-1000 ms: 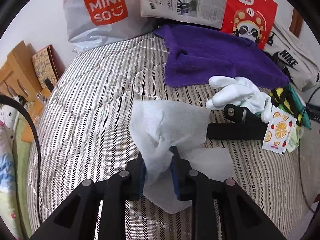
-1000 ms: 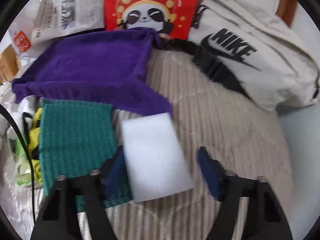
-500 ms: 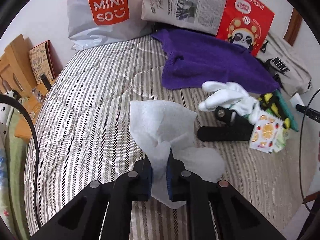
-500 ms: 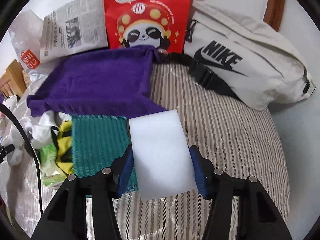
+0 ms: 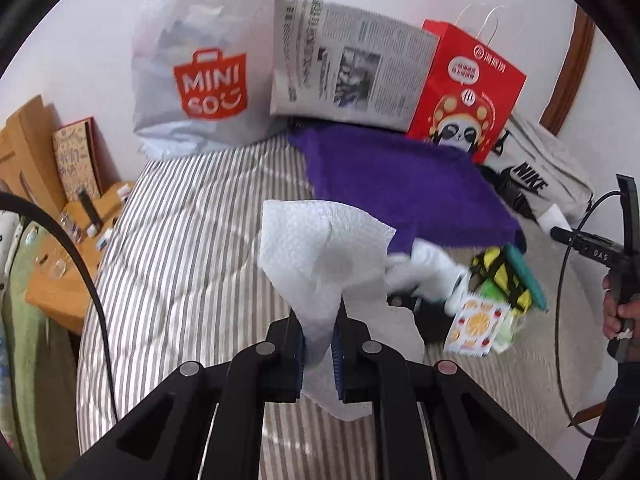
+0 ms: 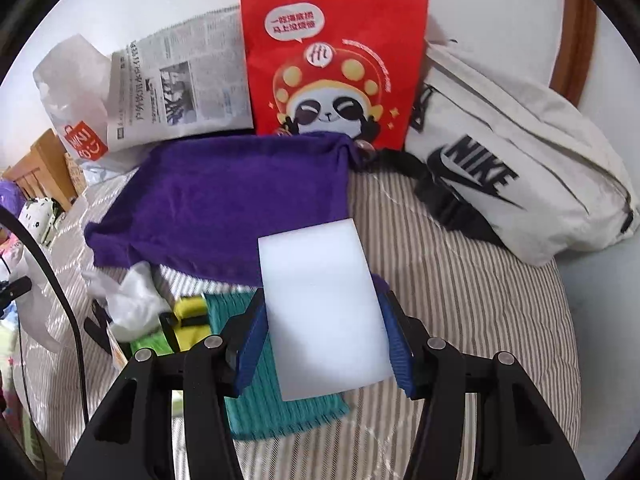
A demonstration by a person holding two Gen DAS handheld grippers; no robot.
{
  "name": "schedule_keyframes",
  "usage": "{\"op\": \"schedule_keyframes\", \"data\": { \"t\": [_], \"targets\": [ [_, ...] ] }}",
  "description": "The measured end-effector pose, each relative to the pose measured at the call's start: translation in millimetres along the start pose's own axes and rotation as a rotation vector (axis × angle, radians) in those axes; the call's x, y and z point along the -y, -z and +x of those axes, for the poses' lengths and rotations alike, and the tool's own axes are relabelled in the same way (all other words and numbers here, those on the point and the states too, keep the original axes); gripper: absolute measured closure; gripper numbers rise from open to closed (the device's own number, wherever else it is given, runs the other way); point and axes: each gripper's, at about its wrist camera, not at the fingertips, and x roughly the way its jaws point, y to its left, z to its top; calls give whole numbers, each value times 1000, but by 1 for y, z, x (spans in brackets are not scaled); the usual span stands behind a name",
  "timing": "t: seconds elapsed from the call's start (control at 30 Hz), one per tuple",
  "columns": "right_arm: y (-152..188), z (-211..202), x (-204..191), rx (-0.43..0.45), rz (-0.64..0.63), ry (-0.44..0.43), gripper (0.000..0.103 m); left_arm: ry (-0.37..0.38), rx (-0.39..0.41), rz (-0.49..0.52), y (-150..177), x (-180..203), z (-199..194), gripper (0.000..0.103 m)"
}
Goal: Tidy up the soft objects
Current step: 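Carry both items over the purple towel while the left gripper releases the paper towel onto it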
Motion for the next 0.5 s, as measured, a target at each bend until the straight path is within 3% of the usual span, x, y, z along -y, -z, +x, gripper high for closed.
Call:
{"op": "schedule_keyframes", "data": {
  "t": [0.5],
  "targets": [
    [-71,29,-12,19,-26,-14,49,52,58,2,-89,18,27,92]
  ]
}}
